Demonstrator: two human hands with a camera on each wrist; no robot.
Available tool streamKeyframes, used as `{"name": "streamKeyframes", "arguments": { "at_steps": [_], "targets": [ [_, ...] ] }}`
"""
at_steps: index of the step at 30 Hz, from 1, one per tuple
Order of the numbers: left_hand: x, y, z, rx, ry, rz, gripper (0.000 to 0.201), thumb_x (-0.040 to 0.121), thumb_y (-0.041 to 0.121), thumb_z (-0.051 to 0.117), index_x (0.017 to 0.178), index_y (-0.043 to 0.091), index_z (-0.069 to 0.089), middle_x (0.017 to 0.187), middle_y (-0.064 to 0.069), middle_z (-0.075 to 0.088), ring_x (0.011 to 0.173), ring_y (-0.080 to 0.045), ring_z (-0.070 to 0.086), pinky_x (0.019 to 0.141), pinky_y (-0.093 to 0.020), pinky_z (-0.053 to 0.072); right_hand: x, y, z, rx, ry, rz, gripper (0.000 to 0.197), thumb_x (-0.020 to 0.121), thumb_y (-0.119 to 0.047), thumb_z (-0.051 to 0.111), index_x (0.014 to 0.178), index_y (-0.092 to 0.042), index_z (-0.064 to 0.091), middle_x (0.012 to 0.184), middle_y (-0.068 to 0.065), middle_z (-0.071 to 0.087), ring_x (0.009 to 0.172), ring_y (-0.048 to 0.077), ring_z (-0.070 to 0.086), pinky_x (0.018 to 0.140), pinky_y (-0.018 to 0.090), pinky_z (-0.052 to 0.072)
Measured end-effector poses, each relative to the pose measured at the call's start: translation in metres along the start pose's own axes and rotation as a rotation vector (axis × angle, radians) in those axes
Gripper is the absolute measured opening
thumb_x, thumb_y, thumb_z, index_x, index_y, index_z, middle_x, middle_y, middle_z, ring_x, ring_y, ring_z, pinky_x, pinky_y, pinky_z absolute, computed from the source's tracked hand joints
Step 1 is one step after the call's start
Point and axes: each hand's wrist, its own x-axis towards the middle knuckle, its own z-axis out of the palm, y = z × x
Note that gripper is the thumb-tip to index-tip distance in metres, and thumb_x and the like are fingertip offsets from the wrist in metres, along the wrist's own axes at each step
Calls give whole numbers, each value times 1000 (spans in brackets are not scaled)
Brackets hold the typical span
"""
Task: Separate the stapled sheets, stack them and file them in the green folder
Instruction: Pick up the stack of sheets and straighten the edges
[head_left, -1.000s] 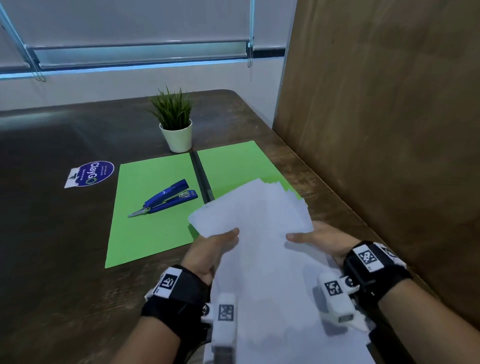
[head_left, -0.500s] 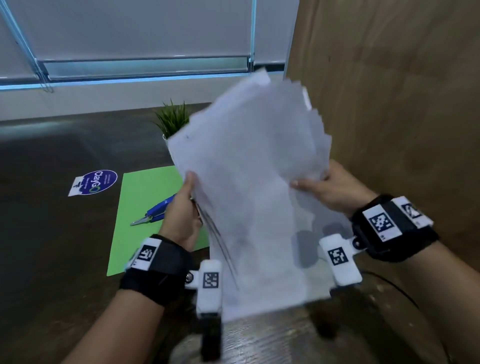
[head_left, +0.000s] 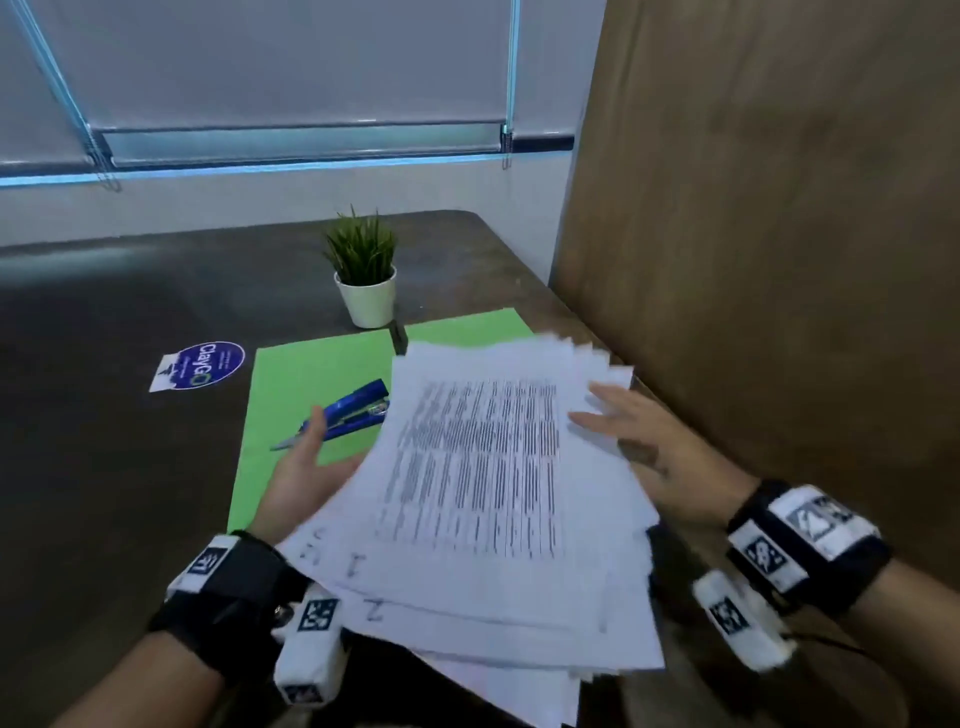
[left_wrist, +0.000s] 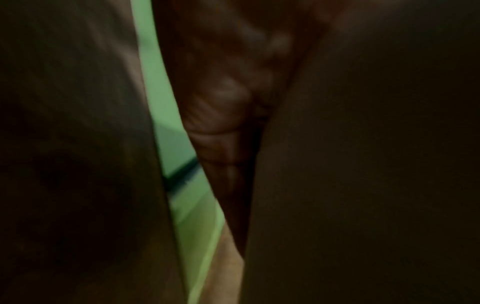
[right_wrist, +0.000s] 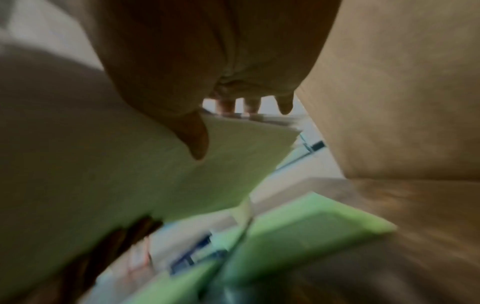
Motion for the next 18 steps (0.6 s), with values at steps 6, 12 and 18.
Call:
{"name": "streamKeyframes", "arguments": {
  "at_steps": [6,12,18],
  "targets": [
    [-7,-44,21,362,5,-49,34,89,41,70,114,18,65,118,0,68,83,-4,70,65,-11,51,-22,55,49,258,245,596,20,96,-12,62,114,-9,69,103,1,70,93,15,63,79,30,50],
    [6,-45,37,782,193,87,42,107,36,43,146,21,47,126,-7,66,82,-10,68,69,-17,52,5,34,79,202,268,562,25,91,-13,68,93,12,67,96,29,68,85,37,64,74,34,47],
    [-13,-76,16,602,3,268,26,96,4,60,121,10,63,108,1,75,99,-12,72,84,-21,54,-13,26,63,176,79,558,21,76,-1,78,91,-13,69,81,5,69,79,21,66,67,22,48]
  ]
}}
